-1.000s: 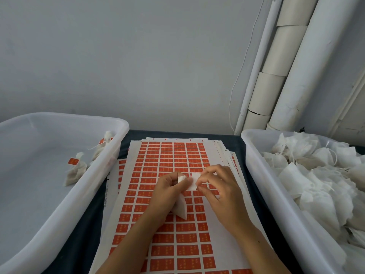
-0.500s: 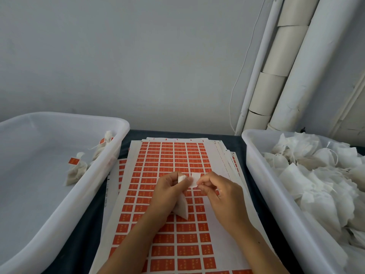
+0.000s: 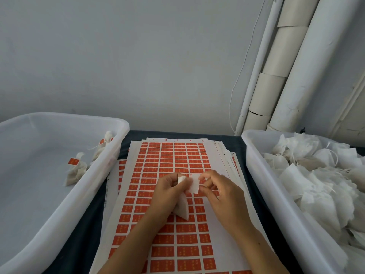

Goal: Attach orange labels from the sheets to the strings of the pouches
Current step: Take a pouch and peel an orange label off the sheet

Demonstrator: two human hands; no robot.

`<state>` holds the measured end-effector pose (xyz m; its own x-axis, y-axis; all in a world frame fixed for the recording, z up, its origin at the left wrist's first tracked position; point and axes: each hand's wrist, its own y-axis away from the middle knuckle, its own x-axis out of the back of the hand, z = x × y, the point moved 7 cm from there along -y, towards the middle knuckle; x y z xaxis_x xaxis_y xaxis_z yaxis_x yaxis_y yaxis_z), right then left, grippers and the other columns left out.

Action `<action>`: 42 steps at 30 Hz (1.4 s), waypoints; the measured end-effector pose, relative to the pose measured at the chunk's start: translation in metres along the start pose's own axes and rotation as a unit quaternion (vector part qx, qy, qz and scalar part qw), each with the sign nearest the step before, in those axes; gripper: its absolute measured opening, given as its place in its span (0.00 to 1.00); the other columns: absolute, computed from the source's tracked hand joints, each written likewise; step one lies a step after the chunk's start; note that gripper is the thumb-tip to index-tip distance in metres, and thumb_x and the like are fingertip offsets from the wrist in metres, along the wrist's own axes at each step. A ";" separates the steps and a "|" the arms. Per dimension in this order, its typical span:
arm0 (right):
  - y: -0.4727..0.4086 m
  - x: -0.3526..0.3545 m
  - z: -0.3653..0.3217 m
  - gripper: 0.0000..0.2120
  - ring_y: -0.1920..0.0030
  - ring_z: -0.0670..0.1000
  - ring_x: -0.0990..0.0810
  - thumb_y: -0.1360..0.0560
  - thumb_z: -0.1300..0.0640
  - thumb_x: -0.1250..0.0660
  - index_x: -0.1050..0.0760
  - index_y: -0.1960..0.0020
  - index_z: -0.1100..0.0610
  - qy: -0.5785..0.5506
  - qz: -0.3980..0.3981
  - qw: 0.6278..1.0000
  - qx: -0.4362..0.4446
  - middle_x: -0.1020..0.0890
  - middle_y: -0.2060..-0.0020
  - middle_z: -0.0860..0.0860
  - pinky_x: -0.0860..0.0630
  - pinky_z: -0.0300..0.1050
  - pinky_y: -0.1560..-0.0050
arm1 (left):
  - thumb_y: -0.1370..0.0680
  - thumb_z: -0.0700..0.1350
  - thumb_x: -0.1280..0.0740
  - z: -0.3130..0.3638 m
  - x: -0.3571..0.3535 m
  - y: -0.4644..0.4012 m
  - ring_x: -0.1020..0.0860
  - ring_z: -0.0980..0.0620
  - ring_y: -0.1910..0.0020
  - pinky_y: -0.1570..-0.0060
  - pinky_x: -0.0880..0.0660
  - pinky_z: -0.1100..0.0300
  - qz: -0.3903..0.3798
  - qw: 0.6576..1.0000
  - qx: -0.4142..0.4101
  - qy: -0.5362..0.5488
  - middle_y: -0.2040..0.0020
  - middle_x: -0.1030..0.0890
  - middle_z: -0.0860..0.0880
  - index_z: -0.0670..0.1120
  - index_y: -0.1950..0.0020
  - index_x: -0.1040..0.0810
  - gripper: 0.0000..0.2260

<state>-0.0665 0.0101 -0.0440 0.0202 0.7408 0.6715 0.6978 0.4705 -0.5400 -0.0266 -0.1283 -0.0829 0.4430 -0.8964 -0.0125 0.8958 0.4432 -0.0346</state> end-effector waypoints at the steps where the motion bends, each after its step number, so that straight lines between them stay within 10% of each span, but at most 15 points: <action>1: -0.001 0.002 -0.002 0.13 0.53 0.40 0.24 0.29 0.50 0.30 0.24 0.45 0.49 0.007 0.018 1.000 0.013 0.19 0.49 0.43 0.28 0.31 0.49 | 0.23 0.46 0.32 0.000 0.000 0.000 0.17 0.54 0.65 0.69 0.25 0.69 0.002 1.000 0.002 0.004 0.65 0.16 0.52 0.46 0.59 0.20 0.06; 12: -0.002 0.009 -0.013 0.04 0.50 0.44 0.26 0.30 0.54 0.31 0.21 0.57 0.54 0.011 0.071 0.995 0.076 0.20 0.53 0.48 0.32 0.31 0.47 | 0.24 0.46 0.32 -0.001 -0.001 0.000 0.17 0.52 0.65 0.69 0.24 0.68 0.002 1.000 0.006 0.001 0.66 0.17 0.51 0.46 0.61 0.20 0.07; 22: 0.000 -0.012 0.011 0.06 0.53 0.36 0.24 0.25 0.57 0.33 0.27 0.59 0.48 -0.231 -0.015 0.965 -0.128 0.21 0.60 0.41 0.29 0.23 0.55 | 0.23 0.47 0.34 0.009 -0.006 0.003 0.21 0.61 0.65 0.61 0.29 0.64 -0.039 0.998 -0.034 -0.019 0.66 0.19 0.56 0.52 0.62 0.21 0.08; 42: 0.002 -0.018 0.015 0.04 0.52 0.49 0.20 0.23 0.57 0.37 0.27 0.55 0.56 -0.307 -0.035 0.932 -0.190 0.19 0.56 0.48 0.22 0.37 0.49 | 0.22 0.38 0.36 0.011 -0.012 0.003 0.22 0.60 0.68 0.67 0.28 0.73 -0.105 0.994 -0.023 -0.019 0.69 0.20 0.53 0.47 0.66 0.22 0.13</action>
<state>-0.0764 0.0052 -0.0649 -0.3671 0.9039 0.2195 0.8874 0.4111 -0.2085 -0.0286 -0.1164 -0.0715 0.2491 -0.9678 0.0372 0.9662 0.2457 -0.0782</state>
